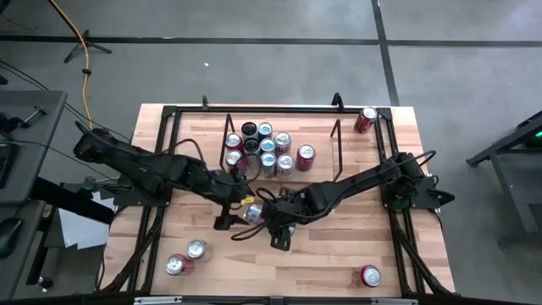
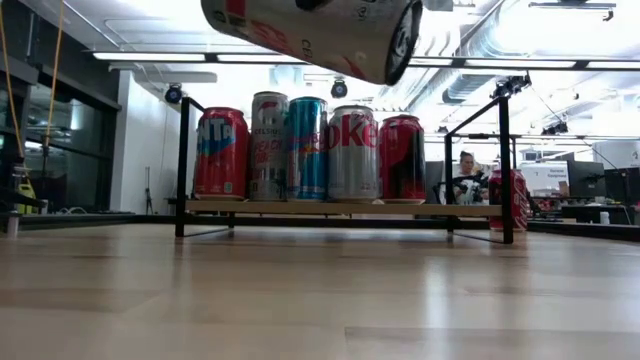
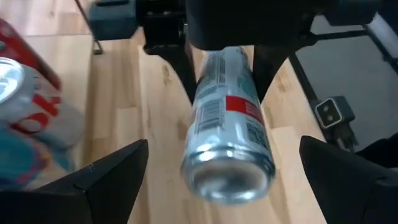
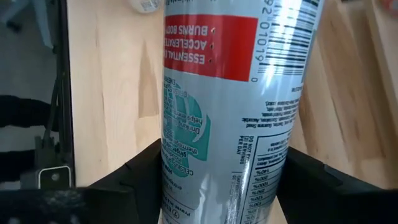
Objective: Place canned beverage on shelf
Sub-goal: Put the white-pink soda can on the shelf aligned with the other white-pink soda cans
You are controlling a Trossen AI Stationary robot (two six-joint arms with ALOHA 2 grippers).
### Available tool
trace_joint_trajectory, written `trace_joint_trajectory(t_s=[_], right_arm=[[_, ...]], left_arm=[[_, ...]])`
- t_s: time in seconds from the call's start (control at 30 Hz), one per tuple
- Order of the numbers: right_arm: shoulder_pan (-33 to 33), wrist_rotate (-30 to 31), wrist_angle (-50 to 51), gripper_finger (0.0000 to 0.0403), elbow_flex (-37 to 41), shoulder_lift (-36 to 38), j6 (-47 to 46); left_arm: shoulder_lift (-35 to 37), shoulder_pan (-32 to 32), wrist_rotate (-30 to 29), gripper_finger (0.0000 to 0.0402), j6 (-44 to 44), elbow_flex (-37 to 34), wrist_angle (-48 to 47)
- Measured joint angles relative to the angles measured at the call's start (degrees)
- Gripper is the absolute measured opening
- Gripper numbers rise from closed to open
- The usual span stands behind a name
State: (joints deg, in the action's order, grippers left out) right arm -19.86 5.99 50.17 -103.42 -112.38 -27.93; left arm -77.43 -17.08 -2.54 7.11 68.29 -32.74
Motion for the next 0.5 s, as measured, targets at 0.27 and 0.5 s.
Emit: trace_joint_trajectory(t_s=[0.27, 0.5], right_arm=[[1.1, 1.1, -2.0, 0.0228, 0.0, 0.0, 4.5], [1.5, 1.7, -2.2, 0.0228, 0.0, 0.0, 6.0]], left_arm=[[-3.7, -0.7, 1.0, 0.0369, 0.2, 0.0, 1.1], [-3.6, -0.1, 1.0, 0.0366, -2.3, 0.0, 1.7]])
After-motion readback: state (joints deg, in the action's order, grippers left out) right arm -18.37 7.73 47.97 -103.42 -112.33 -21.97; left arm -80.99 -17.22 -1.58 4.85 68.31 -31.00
